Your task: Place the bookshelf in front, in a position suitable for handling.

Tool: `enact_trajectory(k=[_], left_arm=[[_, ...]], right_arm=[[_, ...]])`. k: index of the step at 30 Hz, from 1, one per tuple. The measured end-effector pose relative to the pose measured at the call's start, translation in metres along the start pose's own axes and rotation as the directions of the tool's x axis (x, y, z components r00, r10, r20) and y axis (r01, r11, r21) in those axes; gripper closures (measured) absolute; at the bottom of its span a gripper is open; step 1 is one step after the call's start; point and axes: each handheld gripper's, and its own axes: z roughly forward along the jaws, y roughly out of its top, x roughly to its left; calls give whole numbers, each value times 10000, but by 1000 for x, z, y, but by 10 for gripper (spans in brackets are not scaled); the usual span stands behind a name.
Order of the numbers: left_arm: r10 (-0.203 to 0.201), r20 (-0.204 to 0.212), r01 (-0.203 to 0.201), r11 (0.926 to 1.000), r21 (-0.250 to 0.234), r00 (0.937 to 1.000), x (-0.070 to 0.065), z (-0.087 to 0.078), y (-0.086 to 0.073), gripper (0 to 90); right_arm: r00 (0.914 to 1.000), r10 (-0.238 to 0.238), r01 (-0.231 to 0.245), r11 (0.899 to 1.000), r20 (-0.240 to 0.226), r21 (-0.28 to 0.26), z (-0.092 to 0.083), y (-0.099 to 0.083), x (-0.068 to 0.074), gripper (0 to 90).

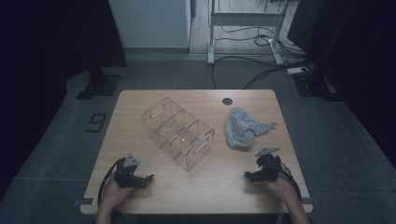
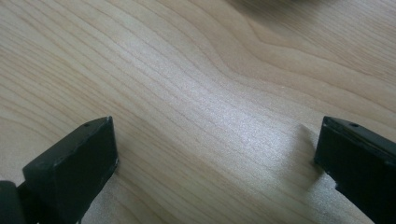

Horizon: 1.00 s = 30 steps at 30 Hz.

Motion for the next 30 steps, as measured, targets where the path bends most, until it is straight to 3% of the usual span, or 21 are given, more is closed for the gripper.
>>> enact_trajectory(k=[25,30], left_arm=[[-39,-13,39,10000,-2,10000,0,0,1,0],[-22,-15,22,10000,18,10000,0,0,1,0]], right_arm=[[10000,3,-2,9994,-22,350,1,5,0,0],[9999,97,-97,9999,-53,31,-5,6,-2,0]])
